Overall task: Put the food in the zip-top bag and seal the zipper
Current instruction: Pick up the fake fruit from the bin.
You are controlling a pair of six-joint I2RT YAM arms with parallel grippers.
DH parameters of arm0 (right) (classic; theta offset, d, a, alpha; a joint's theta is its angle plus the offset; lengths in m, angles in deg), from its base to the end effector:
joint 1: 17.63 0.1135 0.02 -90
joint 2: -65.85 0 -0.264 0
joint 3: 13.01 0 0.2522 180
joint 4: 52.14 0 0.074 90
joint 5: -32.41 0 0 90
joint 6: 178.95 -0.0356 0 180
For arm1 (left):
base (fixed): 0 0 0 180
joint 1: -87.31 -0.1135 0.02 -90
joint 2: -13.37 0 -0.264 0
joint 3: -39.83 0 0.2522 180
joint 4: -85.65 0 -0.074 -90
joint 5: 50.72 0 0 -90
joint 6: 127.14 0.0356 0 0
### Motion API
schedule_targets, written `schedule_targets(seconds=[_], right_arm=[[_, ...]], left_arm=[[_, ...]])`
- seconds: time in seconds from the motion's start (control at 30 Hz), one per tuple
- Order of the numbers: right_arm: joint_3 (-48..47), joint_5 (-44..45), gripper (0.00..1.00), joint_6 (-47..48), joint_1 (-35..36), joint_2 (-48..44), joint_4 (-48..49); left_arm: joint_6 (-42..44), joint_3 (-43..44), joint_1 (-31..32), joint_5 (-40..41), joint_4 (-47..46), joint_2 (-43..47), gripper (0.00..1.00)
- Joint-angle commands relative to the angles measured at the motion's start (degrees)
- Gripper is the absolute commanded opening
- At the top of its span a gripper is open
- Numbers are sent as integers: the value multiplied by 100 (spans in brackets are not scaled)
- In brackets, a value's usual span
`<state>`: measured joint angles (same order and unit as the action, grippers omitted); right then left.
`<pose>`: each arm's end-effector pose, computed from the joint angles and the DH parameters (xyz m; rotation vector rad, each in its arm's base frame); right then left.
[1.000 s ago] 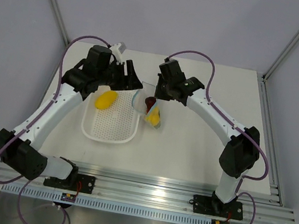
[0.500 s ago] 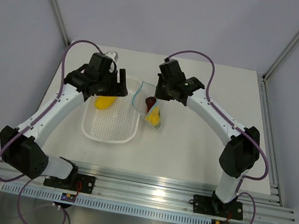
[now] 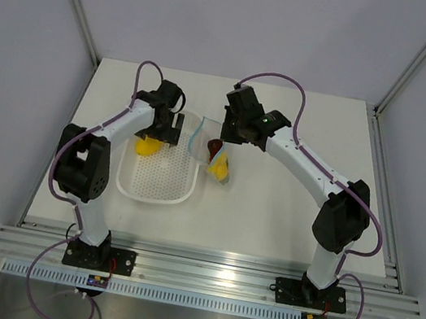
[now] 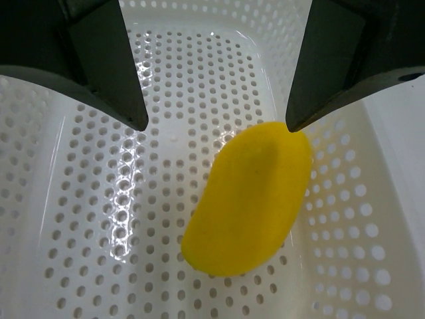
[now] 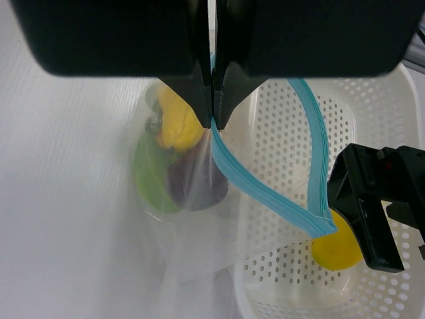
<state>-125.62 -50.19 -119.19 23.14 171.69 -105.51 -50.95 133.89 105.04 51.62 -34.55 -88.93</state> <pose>0.3193 0.2692 0.3178 -0.1600 2.4145 0.4317 0.3514 -0.1044 0.2344 0.0359 2.7128 0.1392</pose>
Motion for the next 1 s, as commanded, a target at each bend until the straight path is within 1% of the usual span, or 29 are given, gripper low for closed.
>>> schedule_targets(seconds=[0.0, 0.13, 0.3, 0.4, 0.43, 0.47, 0.53, 0.63, 0.7, 0.77, 0.8, 0.83, 0.87, 0.93, 0.97], right_arm=[[-3, -45, 0, 9, 1, -292, 261], [15, -63, 0, 0, 1, -292, 261], [50, -37, 0, 9, 1, -327, 279], [41, -54, 0, 9, 1, -319, 288], [24, -63, 0, 9, 1, -301, 288], [23, -72, 0, 18, 1, -310, 279], [23, -63, 0, 27, 9, -301, 296], [-29, -63, 0, 36, 1, -283, 279], [-38, -63, 0, 44, 1, -266, 270], [-47, -54, 0, 71, 1, -266, 270], [-47, -46, 0, 62, 1, -283, 261], [-29, -37, 0, 71, 1, -292, 253], [-29, -19, 0, 79, 1, -292, 244], [-12, 7, 0, 80, 1, -301, 261], [-12, 7, 0, 71, 1, -301, 270]], left_arm=[[351, 531, -51, 444, -52, -166, 87], [440, 672, -95, 665, -16, -632, 87], [352, 540, -165, 673, 36, -888, 87], [282, 584, -165, 638, 124, -1020, 84], [247, 593, -165, 656, 142, -1063, 81], [229, 593, -165, 665, 159, -1073, 75], [176, 549, -165, 568, 151, -1055, 67], [132, 531, -165, 358, 133, -932, 61], [97, 531, -174, 191, 142, -714, 52], [53, 549, -227, -11, 177, -467, 47], [27, 549, -270, -351, 186, -336, 45], [1, 532, -314, -529, 177, 31, 44], [-26, 497, -445, -722, 160, 209, 43], [-218, 461, -665, -1599, 98, 770, 38], [-272, 513, -718, -1603, 98, 938, 38]])
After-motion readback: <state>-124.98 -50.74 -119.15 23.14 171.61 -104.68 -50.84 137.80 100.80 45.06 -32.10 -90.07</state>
